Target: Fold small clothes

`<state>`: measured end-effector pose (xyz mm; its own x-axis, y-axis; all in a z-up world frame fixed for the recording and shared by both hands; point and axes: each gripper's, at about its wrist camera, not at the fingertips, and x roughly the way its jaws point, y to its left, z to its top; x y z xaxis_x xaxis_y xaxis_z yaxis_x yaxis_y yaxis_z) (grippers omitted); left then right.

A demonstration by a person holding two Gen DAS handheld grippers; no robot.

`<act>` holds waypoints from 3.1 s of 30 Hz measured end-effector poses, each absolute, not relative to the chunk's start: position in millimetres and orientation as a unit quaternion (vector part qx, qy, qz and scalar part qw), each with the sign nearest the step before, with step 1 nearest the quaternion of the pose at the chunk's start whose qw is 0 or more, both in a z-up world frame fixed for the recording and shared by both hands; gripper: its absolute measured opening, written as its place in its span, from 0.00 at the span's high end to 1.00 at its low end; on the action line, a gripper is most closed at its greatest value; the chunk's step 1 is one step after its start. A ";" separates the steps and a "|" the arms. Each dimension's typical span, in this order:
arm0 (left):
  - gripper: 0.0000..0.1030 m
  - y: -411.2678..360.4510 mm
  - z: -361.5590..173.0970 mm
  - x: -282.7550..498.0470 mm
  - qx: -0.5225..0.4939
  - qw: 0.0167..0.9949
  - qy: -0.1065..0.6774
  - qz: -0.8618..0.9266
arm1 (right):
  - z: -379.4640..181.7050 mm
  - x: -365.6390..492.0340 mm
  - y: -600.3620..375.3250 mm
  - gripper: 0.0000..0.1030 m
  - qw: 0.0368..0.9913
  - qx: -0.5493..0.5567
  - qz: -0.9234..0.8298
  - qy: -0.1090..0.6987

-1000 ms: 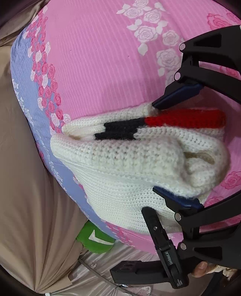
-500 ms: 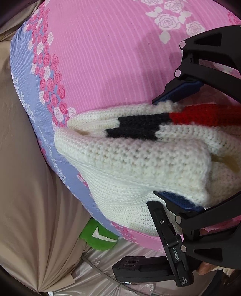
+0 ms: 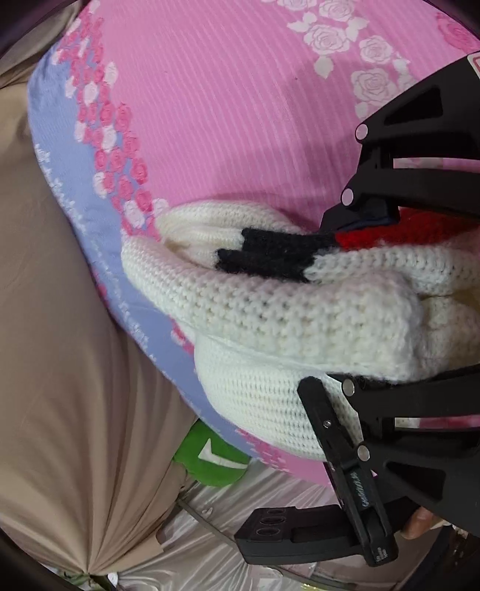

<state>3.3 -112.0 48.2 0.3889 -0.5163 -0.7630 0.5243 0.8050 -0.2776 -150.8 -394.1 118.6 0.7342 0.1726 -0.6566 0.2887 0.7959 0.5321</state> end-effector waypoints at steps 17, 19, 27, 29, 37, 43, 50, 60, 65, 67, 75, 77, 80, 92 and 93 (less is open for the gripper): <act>0.54 -48.9 247.7 -18.2 0.028 0.893 0.155 -0.422 | 308.3 -134.1 -337.9 0.54 0.976 0.189 0.006 0.111; 0.48 -36.6 250.5 7.3 0.028 0.903 0.152 -0.401 | 302.4 -87.2 -335.0 0.50 0.974 0.190 0.018 0.123; 0.22 18.1 94.3 178.5 -0.020 0.905 0.344 -0.251 | 119.9 57.5 -354.7 0.42 0.905 0.232 -0.069 0.351; 0.21 43.4 73.0 186.2 -0.080 0.885 0.369 -0.271 | 109.1 48.7 -362.0 0.42 0.899 0.267 -0.048 0.343; 0.14 49.7 57.9 218.5 -0.126 0.864 0.396 -0.286 | 118.4 88.8 -367.5 0.32 0.891 0.315 -0.009 0.326; 0.23 30.0 44.1 211.1 -0.059 0.879 0.399 -0.255 | 117.7 118.7 -333.4 0.78 0.906 0.228 0.004 0.357; 0.25 1.6 38.7 203.0 0.023 0.899 0.379 -0.218 | 87.6 131.0 -354.7 0.77 0.895 0.214 -0.043 0.390; 0.26 7.1 64.5 159.1 0.088 0.930 0.331 -0.132 | 136.7 83.4 -292.5 0.77 0.917 0.111 -0.041 0.381; 0.24 4.9 35.6 173.0 0.099 0.914 0.375 -0.117 | 105.0 98.4 -296.8 0.83 0.898 0.099 -0.064 0.423; 0.25 7.5 39.3 165.4 0.090 0.916 0.375 -0.113 | 120.5 85.5 -292.2 0.82 0.903 0.103 -0.068 0.411; 0.10 3.5 46.1 110.2 0.088 0.927 0.350 -0.106 | 116.2 19.8 -272.8 0.54 0.908 0.110 -0.124 0.384; 0.10 -0.5 39.1 99.3 0.088 0.927 0.351 -0.101 | 107.3 10.3 -273.8 0.50 0.906 0.123 -0.134 0.381; 0.10 -3.2 27.1 89.9 0.083 0.923 0.362 -0.103 | 94.8 0.4 -272.8 0.45 0.900 0.127 -0.153 0.389; 0.10 0.3 8.3 72.8 0.068 0.925 0.365 -0.078 | 85.1 -12.6 -250.4 0.37 0.897 0.089 -0.187 0.390; 0.10 0.8 8.3 72.8 0.065 0.926 0.365 -0.075 | 85.2 -12.9 -249.6 0.36 0.897 0.089 -0.189 0.390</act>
<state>72.8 0.8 8.3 0.7217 -0.0921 -0.6861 0.1873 0.9801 0.0654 -12.9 -249.6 85.2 0.6243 -0.2696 -0.7331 0.4081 0.9129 0.0118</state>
